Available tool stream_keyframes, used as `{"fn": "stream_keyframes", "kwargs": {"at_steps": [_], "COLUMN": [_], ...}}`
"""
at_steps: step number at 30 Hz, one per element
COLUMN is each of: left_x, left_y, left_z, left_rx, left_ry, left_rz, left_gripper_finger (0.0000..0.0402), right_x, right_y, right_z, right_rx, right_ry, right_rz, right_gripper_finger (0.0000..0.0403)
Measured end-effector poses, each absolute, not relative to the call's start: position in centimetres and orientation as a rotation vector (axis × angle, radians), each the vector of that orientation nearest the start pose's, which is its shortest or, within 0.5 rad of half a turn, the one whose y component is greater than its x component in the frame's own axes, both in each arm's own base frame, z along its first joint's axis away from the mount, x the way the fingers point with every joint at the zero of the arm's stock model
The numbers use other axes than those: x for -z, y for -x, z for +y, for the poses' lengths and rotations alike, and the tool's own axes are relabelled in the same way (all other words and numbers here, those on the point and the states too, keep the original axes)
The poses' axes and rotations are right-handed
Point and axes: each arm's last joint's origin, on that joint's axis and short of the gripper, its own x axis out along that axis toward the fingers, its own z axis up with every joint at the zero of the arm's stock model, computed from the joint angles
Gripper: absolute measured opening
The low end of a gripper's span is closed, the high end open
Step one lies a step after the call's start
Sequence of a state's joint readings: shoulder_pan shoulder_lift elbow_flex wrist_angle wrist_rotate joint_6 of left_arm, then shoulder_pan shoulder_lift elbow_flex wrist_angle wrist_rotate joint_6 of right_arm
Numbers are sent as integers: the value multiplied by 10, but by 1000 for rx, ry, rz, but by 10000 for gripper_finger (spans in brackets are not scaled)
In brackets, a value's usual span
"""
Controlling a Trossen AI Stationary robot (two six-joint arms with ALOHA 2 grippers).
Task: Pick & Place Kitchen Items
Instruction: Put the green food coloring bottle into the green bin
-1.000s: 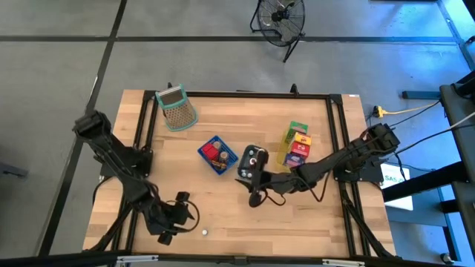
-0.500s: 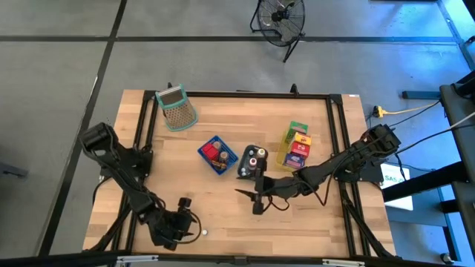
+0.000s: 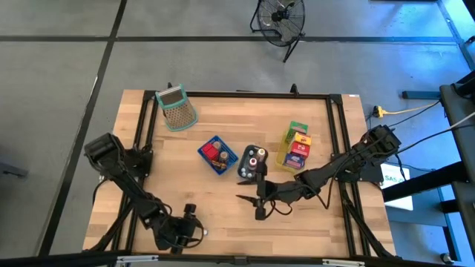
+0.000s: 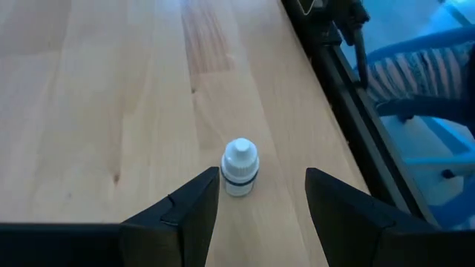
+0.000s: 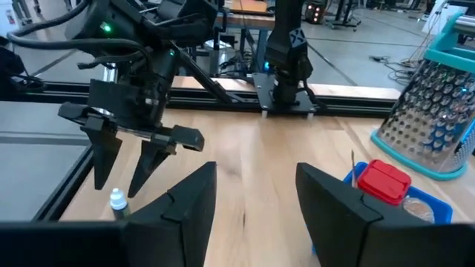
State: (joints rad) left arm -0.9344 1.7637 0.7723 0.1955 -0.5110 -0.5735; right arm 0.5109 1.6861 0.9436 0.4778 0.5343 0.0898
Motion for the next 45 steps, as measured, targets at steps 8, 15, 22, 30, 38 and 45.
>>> {"fn": "stream_keyframes", "kwargs": {"at_steps": [8, 15, 22, 30, 38, 45], "left_x": [-121, -121, -121, -112, -110, -110], "left_y": [-206, -208, -208, -211, -212, -215], "left_z": [-249, -247, -246, -248, -249, -246], "left_rx": [178, 154, 150, 142, 152, 148], "left_ry": [6, 2, 14, 32, 39, 45], "left_rz": [637, 631, 632, 634, 638, 643], "left_gripper_finger": [196, 196, 196, 196, 196, 196], "right_x": [-220, -219, -219, -219, -219, -219], "right_y": [-322, -320, -320, -320, -320, -320], "right_z": [167, 170, 171, 171, 171, 171], "right_rx": [-49, -73, -77, -77, -77, -76], "right_ry": [13, 7, 9, 12, 12, 9], "right_rz": [233, 242, 243, 243, 243, 244], "right_gripper_finger": [188, 188, 188, 188, 188, 188]}}
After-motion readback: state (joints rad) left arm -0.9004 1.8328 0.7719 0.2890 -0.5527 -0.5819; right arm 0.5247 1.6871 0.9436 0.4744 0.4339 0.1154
